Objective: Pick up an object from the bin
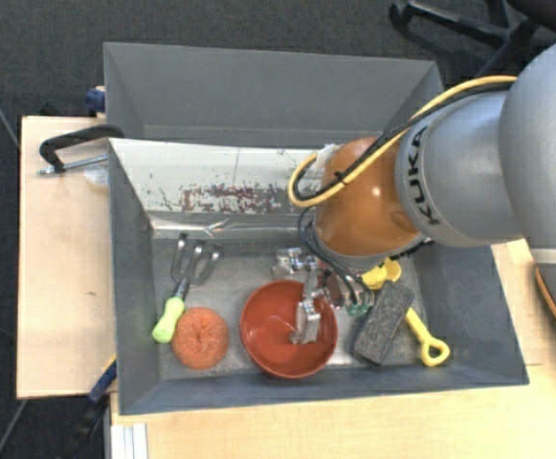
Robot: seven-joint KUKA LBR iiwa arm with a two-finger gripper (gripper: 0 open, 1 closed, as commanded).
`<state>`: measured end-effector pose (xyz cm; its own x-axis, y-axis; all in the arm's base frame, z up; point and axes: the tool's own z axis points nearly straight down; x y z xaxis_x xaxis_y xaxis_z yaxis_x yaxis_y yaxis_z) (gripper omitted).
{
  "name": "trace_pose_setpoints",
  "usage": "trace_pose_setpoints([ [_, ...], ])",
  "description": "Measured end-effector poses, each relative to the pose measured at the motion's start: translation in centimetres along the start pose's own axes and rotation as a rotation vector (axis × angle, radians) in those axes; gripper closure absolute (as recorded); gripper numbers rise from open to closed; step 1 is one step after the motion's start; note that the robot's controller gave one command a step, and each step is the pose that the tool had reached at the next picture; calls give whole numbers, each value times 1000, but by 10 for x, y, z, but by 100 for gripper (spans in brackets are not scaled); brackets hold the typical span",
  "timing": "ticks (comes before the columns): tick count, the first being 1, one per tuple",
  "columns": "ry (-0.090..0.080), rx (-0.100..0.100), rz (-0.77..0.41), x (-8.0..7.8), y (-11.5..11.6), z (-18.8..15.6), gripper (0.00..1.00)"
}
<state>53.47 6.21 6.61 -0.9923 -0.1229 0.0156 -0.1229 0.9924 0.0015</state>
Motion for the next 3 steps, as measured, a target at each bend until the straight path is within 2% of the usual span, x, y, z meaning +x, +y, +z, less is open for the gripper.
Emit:
trace_pose_setpoints([
  [1, -9, -3, 0, -3, 2, -6, 100],
  [2, -18, 4, -104, 20, -121, -97, 100],
  [3, -29, 11, -52, 13, -216, -171, 100],
])
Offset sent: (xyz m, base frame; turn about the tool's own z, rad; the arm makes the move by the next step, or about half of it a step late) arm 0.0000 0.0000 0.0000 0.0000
